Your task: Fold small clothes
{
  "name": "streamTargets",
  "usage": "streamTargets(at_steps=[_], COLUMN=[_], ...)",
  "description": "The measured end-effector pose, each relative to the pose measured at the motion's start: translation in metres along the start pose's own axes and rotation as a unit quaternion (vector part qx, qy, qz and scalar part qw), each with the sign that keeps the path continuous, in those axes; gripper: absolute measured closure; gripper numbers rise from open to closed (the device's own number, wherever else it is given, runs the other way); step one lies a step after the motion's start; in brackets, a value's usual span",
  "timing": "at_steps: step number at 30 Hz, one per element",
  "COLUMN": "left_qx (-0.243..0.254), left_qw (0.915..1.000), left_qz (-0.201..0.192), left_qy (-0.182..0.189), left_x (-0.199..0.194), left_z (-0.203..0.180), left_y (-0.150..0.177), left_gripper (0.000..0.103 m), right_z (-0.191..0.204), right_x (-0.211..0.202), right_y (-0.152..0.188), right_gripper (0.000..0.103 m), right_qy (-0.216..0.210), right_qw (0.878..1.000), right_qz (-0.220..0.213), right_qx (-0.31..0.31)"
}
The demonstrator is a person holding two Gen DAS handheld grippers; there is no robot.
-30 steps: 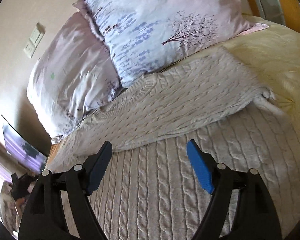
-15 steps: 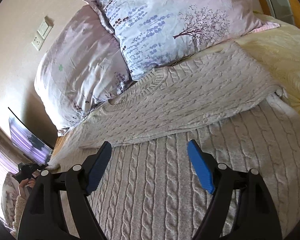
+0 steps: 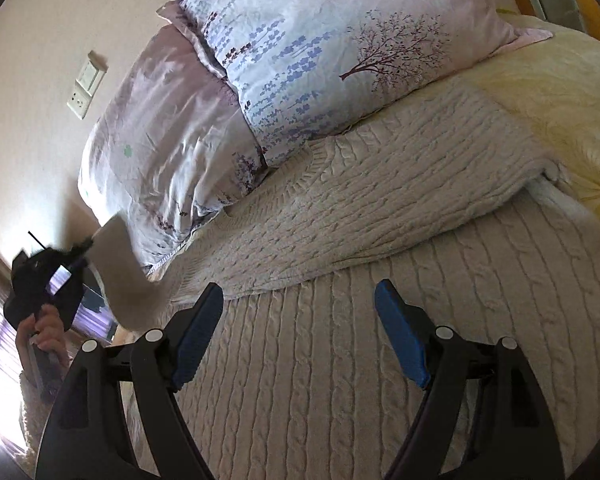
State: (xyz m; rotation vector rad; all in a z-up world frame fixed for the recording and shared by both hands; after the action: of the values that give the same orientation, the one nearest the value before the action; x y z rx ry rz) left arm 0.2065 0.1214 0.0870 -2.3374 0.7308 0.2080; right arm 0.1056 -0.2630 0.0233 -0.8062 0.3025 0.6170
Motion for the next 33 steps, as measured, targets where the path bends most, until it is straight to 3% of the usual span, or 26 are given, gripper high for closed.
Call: streamTargets(at_steps=[3,5,7,9,11,14,16,19,22,25,28,33], left_qx=[0.03,0.039,0.029,0.021,0.014,0.023,0.024,0.02,0.022,0.04,0.049,0.055], left_qw=[0.9961,0.9909,0.9869,0.9861,0.9876,0.9934,0.9953,0.9936,0.9902,0.9873,0.9858,0.9862], left_qz=[0.081,0.128,0.159,0.165,0.156,0.112,0.086,0.068,0.064,0.062,0.066,0.067], left_qy=[0.019,0.001,-0.006,-0.004,0.009,-0.002,-0.038,-0.088,-0.122,-0.141,-0.146,-0.141], left_x=[0.052,0.079,0.092,0.089,0.072,0.037,0.019,0.004,-0.001,-0.003,-0.005,-0.007], left_z=[-0.029,-0.032,-0.025,-0.019,-0.013,0.0,0.019,0.048,0.067,0.077,0.084,0.085], left_y=[0.055,0.089,0.109,0.11,0.105,0.081,0.066,0.055,0.051,0.051,0.052,0.053], left_gripper=[0.097,0.091,0.089,0.081,0.064,0.062,0.062,0.062,0.066,0.066,0.071,0.071], right_z=[-0.001,-0.003,-0.002,0.003,0.017,0.055,0.08,0.134,0.169,0.197,0.215,0.217], right_x=[-0.01,-0.018,-0.023,-0.025,-0.025,-0.014,-0.002,0.034,0.069,0.11,0.148,0.181], right_y=[-0.002,-0.007,-0.013,-0.019,-0.026,-0.035,-0.036,-0.024,-0.007,0.015,0.042,0.058], right_gripper=[0.023,0.023,0.023,0.023,0.023,0.026,0.033,0.044,0.053,0.054,0.054,0.058], right_qy=[0.012,0.023,0.033,0.037,0.034,0.009,-0.01,-0.046,-0.055,-0.07,-0.051,-0.024], right_qw=[1.0,1.0,0.999,0.998,0.996,0.985,0.976,0.947,0.922,0.904,0.881,0.879], right_qz=[-0.004,-0.006,-0.001,0.009,0.013,0.018,0.027,0.049,0.067,0.104,0.129,0.151], right_qx=[-0.011,-0.016,-0.026,-0.048,-0.085,-0.17,-0.216,-0.314,-0.378,-0.408,-0.453,-0.452])
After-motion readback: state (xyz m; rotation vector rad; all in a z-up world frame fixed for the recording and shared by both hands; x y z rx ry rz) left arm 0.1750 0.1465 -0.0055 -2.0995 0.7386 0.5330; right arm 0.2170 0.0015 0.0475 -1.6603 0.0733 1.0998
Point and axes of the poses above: each gripper's, at about its wrist camera, not at the fingertips, and x roughly the way its jaws point, z to its left, y to its underside, the point moved 1 cm from there along x, roughly the way its jaws point, and after that the axes turned 7 degrees about -z, right-handed, at the moved point
